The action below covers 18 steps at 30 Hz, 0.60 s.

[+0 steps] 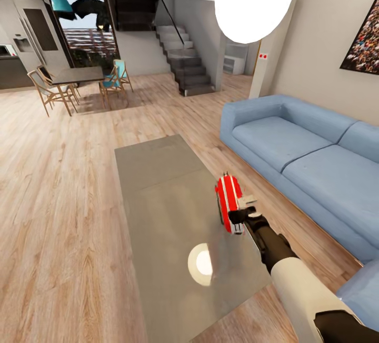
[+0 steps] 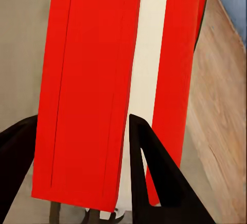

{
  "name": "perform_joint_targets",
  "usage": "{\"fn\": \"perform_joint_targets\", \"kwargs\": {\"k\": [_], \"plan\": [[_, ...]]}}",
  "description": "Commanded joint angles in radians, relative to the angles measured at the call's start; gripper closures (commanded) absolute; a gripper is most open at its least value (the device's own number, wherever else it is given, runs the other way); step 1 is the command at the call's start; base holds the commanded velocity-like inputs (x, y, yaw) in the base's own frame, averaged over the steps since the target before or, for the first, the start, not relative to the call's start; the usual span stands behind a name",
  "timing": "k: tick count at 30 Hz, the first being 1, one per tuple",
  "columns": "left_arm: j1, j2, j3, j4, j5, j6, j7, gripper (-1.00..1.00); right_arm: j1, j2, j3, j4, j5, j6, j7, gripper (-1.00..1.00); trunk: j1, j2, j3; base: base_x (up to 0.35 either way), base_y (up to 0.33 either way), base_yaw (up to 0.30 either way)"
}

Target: Turn on the radio receiver that's on the table in the living room.

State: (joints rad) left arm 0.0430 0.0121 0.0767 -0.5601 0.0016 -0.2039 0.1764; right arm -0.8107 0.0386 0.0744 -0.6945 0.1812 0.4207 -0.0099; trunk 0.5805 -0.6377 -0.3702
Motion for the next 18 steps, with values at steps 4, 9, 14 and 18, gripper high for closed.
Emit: {"fn": "perform_joint_targets", "kwargs": {"k": [4,9,14,18], "plan": [[0.0,0.0,0.0,0.0,0.0,0.0,0.0,-1.0,0.005,0.003,0.001,-0.005,0.112,-0.074,-0.112,1.0,0.0,0.0,0.0,0.0,0.0,0.0],[0.0,0.001,0.0,0.0,0.0,0.0,0.0,-1.0,0.008,0.004,0.006,-0.005,0.158,-0.092,-0.274,1.0,0.0,0.0,0.0,0.0,0.0,0.0],[0.0,0.003,0.0,0.0,0.0,0.0,0.0,-1.0,0.008,0.005,0.098,-0.007,0.285,-0.094,-0.439,1.0,0.0,0.0,0.0,0.0,0.0,0.0],[0.0,0.003,0.0,0.0,0.0,0.0,0.0,-1.0,0.008,0.006,0.162,-0.004,0.375,-0.088,-0.629,1.0,0.0,0.0,0.0,0.0,0.0,0.0]]}}
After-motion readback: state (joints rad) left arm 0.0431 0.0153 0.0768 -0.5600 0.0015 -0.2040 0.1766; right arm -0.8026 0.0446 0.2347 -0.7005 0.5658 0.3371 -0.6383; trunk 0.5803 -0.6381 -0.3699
